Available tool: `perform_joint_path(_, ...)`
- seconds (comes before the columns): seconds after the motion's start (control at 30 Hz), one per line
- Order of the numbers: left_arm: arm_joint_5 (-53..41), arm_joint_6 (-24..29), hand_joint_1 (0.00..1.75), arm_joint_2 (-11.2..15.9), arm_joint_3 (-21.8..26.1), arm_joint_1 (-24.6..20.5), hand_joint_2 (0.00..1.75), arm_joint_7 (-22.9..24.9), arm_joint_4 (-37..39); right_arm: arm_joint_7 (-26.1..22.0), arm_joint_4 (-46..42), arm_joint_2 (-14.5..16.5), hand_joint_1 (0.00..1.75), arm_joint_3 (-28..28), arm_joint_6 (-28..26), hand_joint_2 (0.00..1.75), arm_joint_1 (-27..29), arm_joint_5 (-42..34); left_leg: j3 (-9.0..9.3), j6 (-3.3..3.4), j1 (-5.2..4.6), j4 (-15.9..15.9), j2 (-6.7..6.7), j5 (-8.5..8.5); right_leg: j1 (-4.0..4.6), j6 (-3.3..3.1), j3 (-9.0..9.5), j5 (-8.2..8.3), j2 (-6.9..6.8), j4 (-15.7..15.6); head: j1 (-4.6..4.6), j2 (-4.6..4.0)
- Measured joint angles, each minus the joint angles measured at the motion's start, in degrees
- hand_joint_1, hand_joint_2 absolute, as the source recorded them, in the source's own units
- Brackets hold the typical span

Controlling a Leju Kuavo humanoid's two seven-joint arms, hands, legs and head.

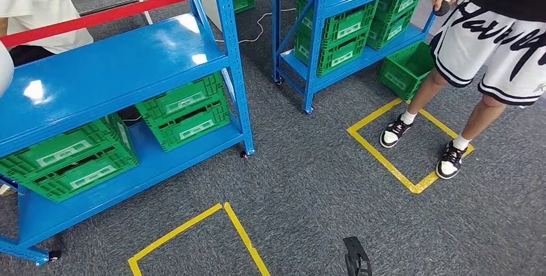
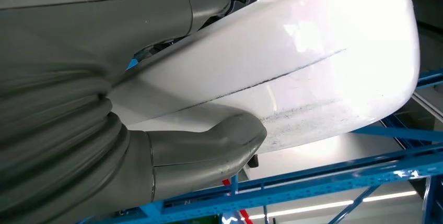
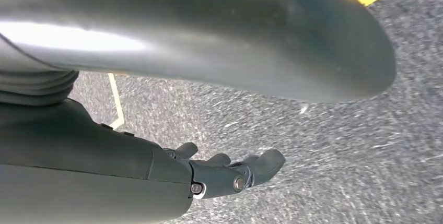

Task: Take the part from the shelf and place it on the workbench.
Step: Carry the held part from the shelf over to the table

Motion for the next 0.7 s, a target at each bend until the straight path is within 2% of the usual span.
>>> perform_joint_path(0.03, -0.1, -0.1, 1.75, -0.1, -0.1, 0.0, 1.75, 0.0, 0.2, 0.0, 0.0, 0.0, 0.00, 0.0, 0.0, 0.00, 0.0, -0.1, -0.63, -0.35, 0.23, 3.7, 0.00, -2.62, -0.05, -0.02, -0.79, 0.67, -0.02, 0.0, -0.02, 0.01)
perform_joint_path(0.07, -0.3, -0.1, 1.75, -0.3, -0.3, -0.1, 1.75, 0.0, 0.4, 0.0, 0.0, 0.0, 0.00, 0.0, 0.0, 0.00, 0.0, -0.3, -0.92, -0.66, 0.44, 6.9, 0.01, -4.04, -0.12, 0.08, -1.61, 1.34, -0.03, 0.0, -0.02, 0.00)
perform_joint_path(0.1, -0.6, -0.2, 1.75, -0.5, -0.5, -0.2, 1.75, 0.1, 0.7, -0.1, 0.0, 0.0, 0.00, 0.0, 0.0, 0.00, 0.1, -0.4, -0.58, -0.93, 0.63, 8.8, 0.01, -4.08, -0.24, 0.25, -2.51, 2.03, -0.06, 0.1, -0.01, 0.00)
perform_joint_path(0.13, -0.8, -0.2, 1.75, -0.8, -0.6, -0.3, 1.75, 0.1, 1.0, -0.1, 0.0, 0.0, 0.00, 0.0, 0.0, 0.00, 0.0, -0.5, 0.61, -1.18, 0.83, 8.9, 0.01, -3.02, -0.42, 0.48, -3.42, 2.72, -0.11, 0.2, -0.01, 0.01)
perform_joint_path(0.17, -0.9, -0.2, 1.75, -1.2, -0.8, -0.5, 1.75, 0.1, 1.2, -0.2, 0.0, 0.0, 0.00, 0.0, 0.0, 0.00, 0.0, -0.6, 2.78, -1.44, 1.05, 7.2, 0.01, -1.53, -0.65, 0.79, -4.33, 3.39, -0.16, 0.3, -0.01, 0.00)
perform_joint_path(0.2, -1.0, -0.2, 1.75, -1.5, -1.0, -0.7, 1.75, 0.1, 1.4, -0.2, 0.0, 0.0, 0.00, -0.1, 0.0, 0.00, 0.0, -0.6, 5.70, -1.73, 1.29, 3.7, 0.01, -0.87, -0.84, 1.19, -5.15, 4.02, -0.19, 0.5, -0.01, 0.01)
perform_joint_path(0.23, -1.0, -0.2, 1.75, -1.8, -1.2, -1.0, 1.75, 0.1, 1.5, -0.3, 0.0, 0.0, 0.00, -0.1, 0.0, 0.00, 0.0, -0.7, 8.85, -1.89, 1.31, -0.4, -0.07, -1.12, -0.95, 1.63, -5.82, 4.58, -0.19, 0.7, -0.01, 0.01)
perform_joint_path(0.27, -1.1, -0.2, 1.75, -2.0, -1.3, -1.2, 1.75, 0.1, 1.5, -0.4, 0.0, -0.1, 0.00, -0.1, 0.1, 0.00, 0.1, -0.7, 11.13, -1.66, 1.26, -3.7, -0.16, -1.79, -0.98, 2.08, -6.21, 5.16, -0.17, 0.7, 0.09, 0.01)
perform_joint_path(0.3, -1.1, -0.2, 1.75, -2.2, -1.4, -1.4, 1.75, 0.1, 1.6, -0.5, 0.0, -0.1, 0.00, -0.1, 0.2, 0.00, 0.1, -0.7, 12.39, -1.28, 1.14, -5.9, -0.27, -2.68, -0.92, 2.50, -6.42, 5.73, -0.12, 0.7, 0.14, 0.01)
perform_joint_path(0.33, -1.1, -0.2, 1.75, -2.3, -1.5, -1.5, 1.75, 0.1, 1.7, -0.5, 0.0, -0.1, 0.00, -0.1, 0.3, 0.00, 0.2, -0.7, 12.64, -0.66, 0.89, -6.6, -0.36, -2.86, -0.90, 2.88, -6.52, 6.32, -0.06, 0.5, 0.22, 0.00)
perform_joint_path(0.37, -1.2, -0.1, 1.75, -2.5, -1.6, -1.5, 1.75, 0.1, 1.8, -0.5, 0.0, -0.1, 0.00, -0.1, 0.4, 0.00, 0.3, -0.7, 12.07, 0.12, 0.86, -6.5, -0.35, -2.47, -0.94, 3.27, -6.59, 6.89, 0.02, 0.2, 0.24, 0.00)
perform_joint_path(0.4, -1.2, -0.1, 1.75, -2.6, -1.6, -1.5, 1.75, 0.2, 1.8, -0.5, 0.0, -0.1, 0.00, -0.1, 0.5, 0.00, 0.3, -0.7, 11.62, 0.74, 0.87, -6.5, -0.28, -1.98, -1.02, 3.61, -6.88, 6.73, 0.10, 0.3, 0.19, 0.00)
perform_joint_path(0.43, -1.3, -0.1, 1.75, -2.8, -1.7, -1.6, 1.75, 0.3, 1.9, -0.5, 0.0, -0.1, 0.00, -0.1, 0.5, 0.00, 0.4, -0.7, 11.07, 1.40, 0.87, -6.5, -0.19, -1.35, -1.10, 3.87, -7.38, 5.51, 0.15, 1.1, 0.21, 0.00)
perform_joint_path(0.47, -1.4, -0.1, 1.75, -2.9, -1.8, -1.6, 1.75, 0.3, 1.9, -0.5, 0.0, -0.1, 0.00, -0.2, 0.5, 0.00, 0.5, -0.7, 10.41, 1.95, 0.91, -6.6, -0.11, -0.64, -1.11, 4.05, -8.17, 3.13, 0.18, 3.1, 0.25, 0.00)
perform_joint_path(0.53, -1.5, -0.1, 1.75, -3.0, -2.0, -1.6, 1.75, 0.5, 1.8, -0.5, 0.0, -0.1, 0.00, -0.2, 0.5, 0.00, 0.5, -0.6, 8.96, 2.56, 0.76, -6.4, -0.07, 0.66, -0.92, 4.17, -10.02, -2.86, 0.19, 10.1, 0.37, 0.00)
perform_joint_path(0.57, -1.5, -0.1, 1.75, -3.0, -2.0, -1.6, 1.75, 0.6, 1.8, -0.6, 0.0, -0.1, 0.00, -0.2, 0.6, 0.00, 0.5, -0.6, 8.31, 2.68, 0.65, -6.4, -0.07, 1.17, -0.81, 4.20, -10.74, -4.87, 0.19, 13.5, 0.39, 0.00)
perform_joint_path(0.6, -1.5, -0.1, 1.75, -3.0, -2.0, -1.6, 1.75, 0.7, 1.8, -0.6, 0.0, -0.1, 0.00, -0.2, 0.6, 0.00, 0.5, -0.6, 7.66, 2.78, 0.52, -6.3, -0.06, 1.64, -0.69, 4.15, -11.11, -5.77, 0.20, 16.1, 0.40, 0.00)
perform_joint_path(0.63, -1.5, -0.1, 1.75, -3.0, -2.0, -1.6, 1.75, 0.7, 1.8, -0.6, 0.0, -0.1, 0.00, -0.2, 0.6, 0.00, 0.4, -0.5, 6.96, 2.83, 0.39, -6.2, -0.08, 2.10, -0.56, 3.99, -10.85, -5.56, 0.20, 17.5, 0.40, 0.00)
perform_joint_path(0.67, -1.5, -0.1, 1.75, -3.0, -2.0, -1.5, 1.75, 0.8, 1.8, -0.6, 0.0, -0.1, 0.00, -0.2, 0.6, 0.00, 0.4, -0.5, 6.19, 2.84, 0.25, -6.1, -0.11, 2.59, -0.39, 3.72, -9.82, -4.57, 0.20, 17.4, 0.41, 0.00)
perform_joint_path(0.7, -1.5, -0.1, 1.75, -3.0, -2.1, -1.5, 1.75, 0.9, 1.8, -0.6, 0.0, -0.1, 0.00, -0.2, 0.6, 0.00, 0.4, -0.4, 5.33, 2.83, 0.08, -5.9, -0.16, 3.15, -0.18, 3.31, -7.90, -3.23, 0.22, 15.9, 0.42, 0.00)
